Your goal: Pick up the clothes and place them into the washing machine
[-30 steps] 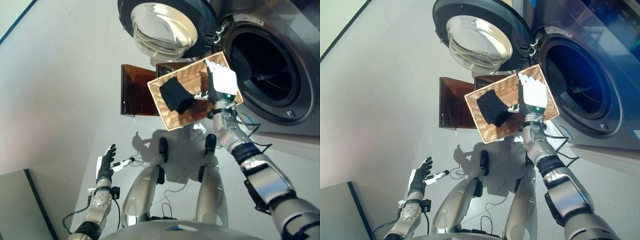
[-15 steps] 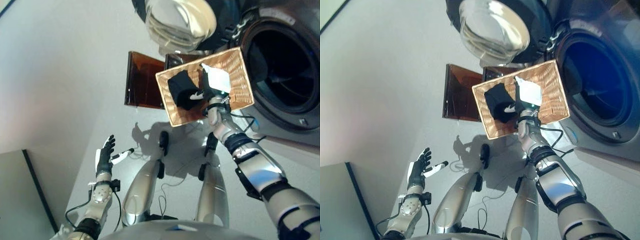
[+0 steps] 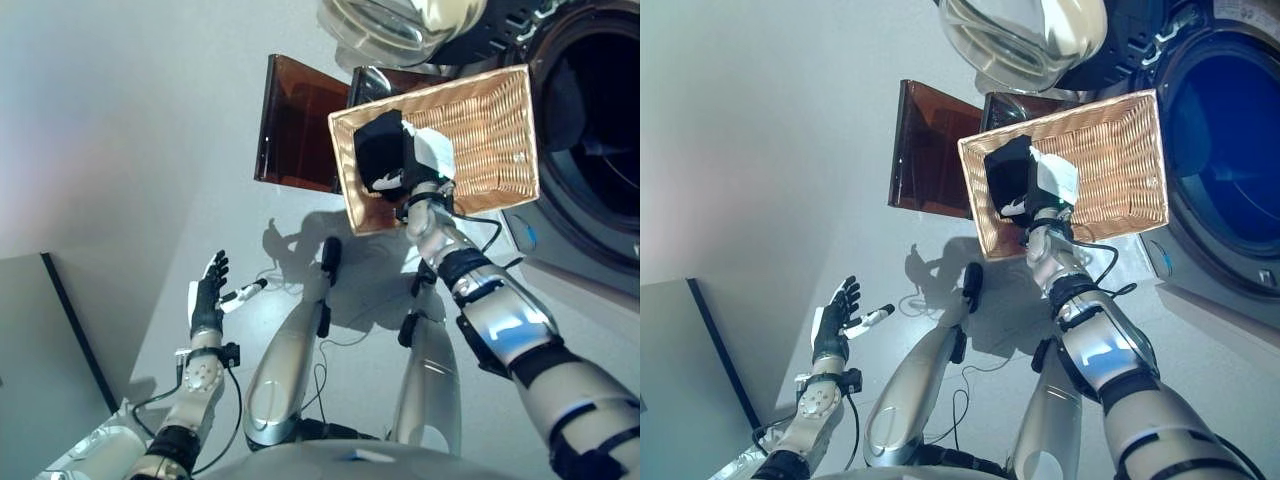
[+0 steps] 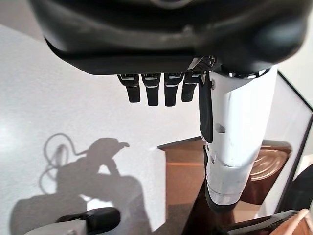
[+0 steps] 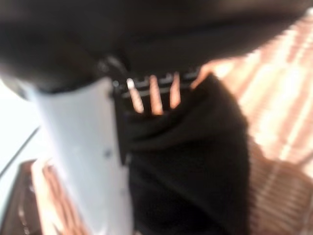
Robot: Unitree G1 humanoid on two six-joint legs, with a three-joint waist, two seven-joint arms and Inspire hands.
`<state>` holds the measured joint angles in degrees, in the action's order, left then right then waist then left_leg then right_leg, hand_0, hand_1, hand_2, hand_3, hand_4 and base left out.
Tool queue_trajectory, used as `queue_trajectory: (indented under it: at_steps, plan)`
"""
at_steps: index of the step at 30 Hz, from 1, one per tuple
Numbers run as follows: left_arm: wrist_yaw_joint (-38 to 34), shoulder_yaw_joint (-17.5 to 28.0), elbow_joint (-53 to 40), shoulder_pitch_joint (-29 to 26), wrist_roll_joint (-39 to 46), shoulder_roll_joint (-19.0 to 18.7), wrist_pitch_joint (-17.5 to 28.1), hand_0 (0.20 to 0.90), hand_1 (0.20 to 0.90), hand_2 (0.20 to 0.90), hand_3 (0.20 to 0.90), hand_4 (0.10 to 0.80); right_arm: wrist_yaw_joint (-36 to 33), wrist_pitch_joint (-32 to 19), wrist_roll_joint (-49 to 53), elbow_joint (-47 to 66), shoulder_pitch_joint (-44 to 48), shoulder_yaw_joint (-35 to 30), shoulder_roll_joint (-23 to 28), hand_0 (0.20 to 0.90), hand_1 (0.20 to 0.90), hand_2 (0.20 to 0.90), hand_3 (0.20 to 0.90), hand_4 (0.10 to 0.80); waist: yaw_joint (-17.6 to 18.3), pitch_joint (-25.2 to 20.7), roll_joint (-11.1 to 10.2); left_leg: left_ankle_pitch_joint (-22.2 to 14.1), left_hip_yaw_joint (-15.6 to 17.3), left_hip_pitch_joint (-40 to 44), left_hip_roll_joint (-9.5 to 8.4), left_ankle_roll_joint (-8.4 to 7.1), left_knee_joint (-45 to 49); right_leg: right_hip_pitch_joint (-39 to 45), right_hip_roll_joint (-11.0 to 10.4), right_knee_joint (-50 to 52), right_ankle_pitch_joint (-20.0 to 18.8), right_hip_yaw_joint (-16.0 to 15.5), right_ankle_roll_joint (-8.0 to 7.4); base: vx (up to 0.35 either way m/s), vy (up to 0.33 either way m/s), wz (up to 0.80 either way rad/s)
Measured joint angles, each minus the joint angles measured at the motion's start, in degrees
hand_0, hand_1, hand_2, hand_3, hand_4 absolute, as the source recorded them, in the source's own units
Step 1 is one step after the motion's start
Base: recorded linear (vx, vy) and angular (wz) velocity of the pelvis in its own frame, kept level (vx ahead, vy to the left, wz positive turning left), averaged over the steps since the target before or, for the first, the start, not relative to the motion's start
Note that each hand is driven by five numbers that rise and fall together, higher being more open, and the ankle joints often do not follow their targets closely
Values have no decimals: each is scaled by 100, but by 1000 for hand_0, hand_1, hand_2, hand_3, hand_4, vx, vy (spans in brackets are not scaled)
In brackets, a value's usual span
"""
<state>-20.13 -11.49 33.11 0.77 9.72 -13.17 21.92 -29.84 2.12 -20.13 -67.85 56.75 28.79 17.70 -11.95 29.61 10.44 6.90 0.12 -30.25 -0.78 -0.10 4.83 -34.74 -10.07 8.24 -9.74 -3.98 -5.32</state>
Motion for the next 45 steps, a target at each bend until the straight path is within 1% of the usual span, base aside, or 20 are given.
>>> queue_trajectory:
  at_steps: [4, 6, 13, 16, 24, 25, 26, 27, 28, 33, 41, 45]
  plan:
    - [-48, -26, -140, 2, 4, -97, 29, 900, 900, 900, 900, 800, -4, -73, 43, -359, 226, 40, -49, 900, 900, 900, 900, 800, -16, 0, 0, 23, -9, -42, 0, -7, -3, -55, -2, 22, 0, -2, 0, -18, 13, 5]
    - [-47, -67, -373, 3, 4, -181, 55, 900, 900, 900, 900, 800, -4, -89, 47, -675, 492, 39, -40, 900, 900, 900, 900, 800, -62, 0, 0, 66, -21, -161, 0, -22, -6, -194, 0, 61, 3, -3, -2, -20, 8, 8]
    - [-33, -83, -541, 4, 11, -247, 82, 900, 900, 900, 900, 800, 15, -79, 163, -1117, 872, 41, 4, 900, 900, 900, 900, 800, -191, -2, 4, 122, -133, -377, -3, -66, -1, -378, -11, 111, 39, -86, 0, -13, 5, 11]
    - [-18, -83, -671, 1, 16, -293, 83, 900, 900, 900, 900, 800, 128, -70, 164, -1220, 940, 38, 196, 900, 900, 900, 900, 800, -335, -3, 6, 150, -199, -450, -6, -72, -9, -456, -26, 207, 45, -153, 54, -13, 17, 9]
    - [20, -79, -788, -7, 47, -357, 82, 900, 900, 900, 900, 800, 245, 0, 155, -1245, 1049, 40, 454, 900, 900, 900, 900, 800, -463, -6, 10, 185, -269, -598, -18, -79, -2, -606, -51, 299, 103, -211, 73, 3, 10, 4]
    - [21, -79, -840, -8, 59, -358, 81, 900, 900, 900, 900, 800, 248, 48, 154, -1251, 1068, 39, 478, 524, 524, 524, 524, 531, -466, -6, 10, 191, -285, -601, -23, -78, -2, -609, -57, 313, 119, -217, 56, 0, 0, 0]
    - [22, -79, -868, -8, 63, -357, 81, 900, 900, 900, 900, 800, 247, 51, 154, -1258, 1072, 40, 462, 524, 524, 524, 524, 531, -471, -6, 10, 192, -286, -601, -23, -78, -1, -612, -60, 325, 124, -218, 54, 0, 0, 0]
    - [23, -78, -915, -8, 64, -358, 82, 900, 900, 900, 900, 800, 239, 52, 148, -1277, 1090, 40, 464, 329, 329, 329, 329, 392, -474, -6, 10, 197, -287, -609, -28, -80, -1, -641, -73, 369, 145, -216, 51, 0, 0, 0]
    - [23, -78, -937, -8, 69, -358, 82, 900, 900, 900, 900, 800, 224, 54, 142, -1283, 1132, 39, 481, 200, 200, 200, 200, 300, -474, -6, 10, 204, -286, -626, -39, -82, -2, -673, -79, 390, 147, -208, 54, 0, 0, 0]
    - [25, -79, -989, -8, 75, -357, 81, 900, 900, 900, 900, 800, 225, 192, -63, -1292, 1290, 44, 601, 200, 200, 200, 200, 300, -486, -6, 11, 219, -294, -634, -46, -84, -6, -696, -83, 413, 146, -201, 60, -3, 2, -1]
    - [25, -80, -1006, -8, 74, -357, 80, 900, 900, 900, 900, 800, 104, 404, -306, -1302, 1292, 41, 554, 200, 200, 200, 200, 300, -488, -7, 12, 219, -280, -634, -54, -82, -5, -719, -85, 437, 121, -174, 61, 1, 14, -5]
    - [23, -81, -1006, -8, 74, -357, 80, 900, 900, 900, 900, 800, 78, 418, -302, -1301, 1289, -6, 551, 200, 200, 200, 200, 300, -489, -7, 12, 220, -265, -630, -58, -81, 2, -721, -88, 444, 119, -163, 61, 8, 10, -7]
